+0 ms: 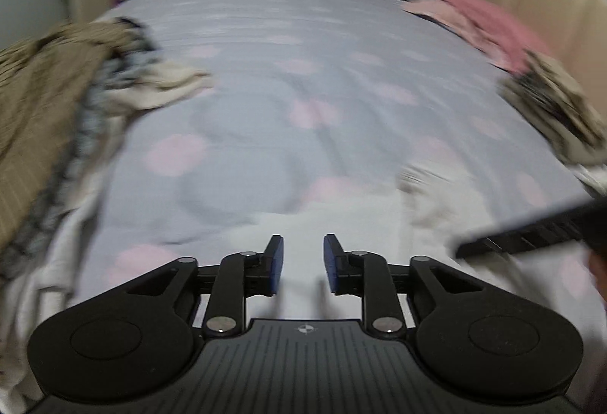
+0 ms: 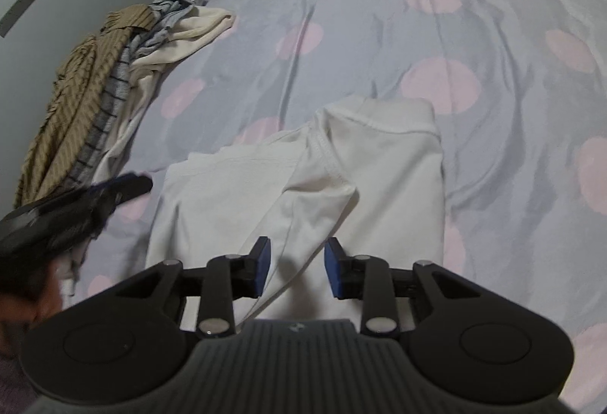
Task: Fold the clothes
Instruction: 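Open both grippers and pull them back from the folded white shirt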
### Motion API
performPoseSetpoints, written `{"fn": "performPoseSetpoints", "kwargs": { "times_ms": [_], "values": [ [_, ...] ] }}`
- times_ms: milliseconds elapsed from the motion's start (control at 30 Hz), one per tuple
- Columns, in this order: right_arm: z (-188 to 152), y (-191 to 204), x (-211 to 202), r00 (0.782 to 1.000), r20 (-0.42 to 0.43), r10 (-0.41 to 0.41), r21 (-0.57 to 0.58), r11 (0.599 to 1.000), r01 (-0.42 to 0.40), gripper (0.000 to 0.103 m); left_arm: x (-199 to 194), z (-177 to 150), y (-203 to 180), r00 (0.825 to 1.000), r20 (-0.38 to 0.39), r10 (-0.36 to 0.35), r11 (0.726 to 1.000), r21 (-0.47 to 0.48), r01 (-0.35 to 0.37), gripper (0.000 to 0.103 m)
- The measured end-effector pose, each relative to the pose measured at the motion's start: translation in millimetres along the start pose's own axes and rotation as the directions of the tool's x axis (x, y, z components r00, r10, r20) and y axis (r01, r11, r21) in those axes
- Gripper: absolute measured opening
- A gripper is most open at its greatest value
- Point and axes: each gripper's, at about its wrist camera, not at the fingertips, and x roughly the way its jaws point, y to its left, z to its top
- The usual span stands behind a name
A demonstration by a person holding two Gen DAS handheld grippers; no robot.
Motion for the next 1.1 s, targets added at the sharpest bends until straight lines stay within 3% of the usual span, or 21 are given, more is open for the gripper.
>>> {"fn": "performPoseSetpoints", "kwargs": {
  "times_ms": [167,300,500,600,800,1100],
  "values": [
    [7,-6,-1,0.999,0.030,-0.036,0.028,0.999,0.035,0.034,5,-17,-42,0.996,-0.036,-0.076,0.986,0.144,0.081,0.039],
    [13,-14,-8,0.998,0.045,-0.051,0.061,0.997,0.048,0.034,15,-35,-70,0.999,-0.037,-0.035,0.966,0.254,0.043,0.041],
    [12,-20,-6,0.996,0.020,-0.084,0.065,0.994,0.083,0.034,29,-41,-92,0.999,-0.037,-0.019,0.948,0.317,0.029,0.041],
    [11,-22,-7,0.995,0.015,-0.096,0.060,0.994,0.095,0.034,38,-40,-100,0.998,-0.013,0.064,0.932,0.359,-0.055,0.040],
    [8,-27,-15,0.993,0.028,-0.118,0.042,0.992,0.116,0.034,37,-24,-76,0.992,0.019,0.124,0.960,0.251,-0.125,0.036],
    [5,-33,-17,0.991,0.015,-0.134,0.049,0.990,0.133,0.034,26,-10,-21,0.958,0.004,0.287,0.954,0.091,-0.286,0.033]
  ]
}}
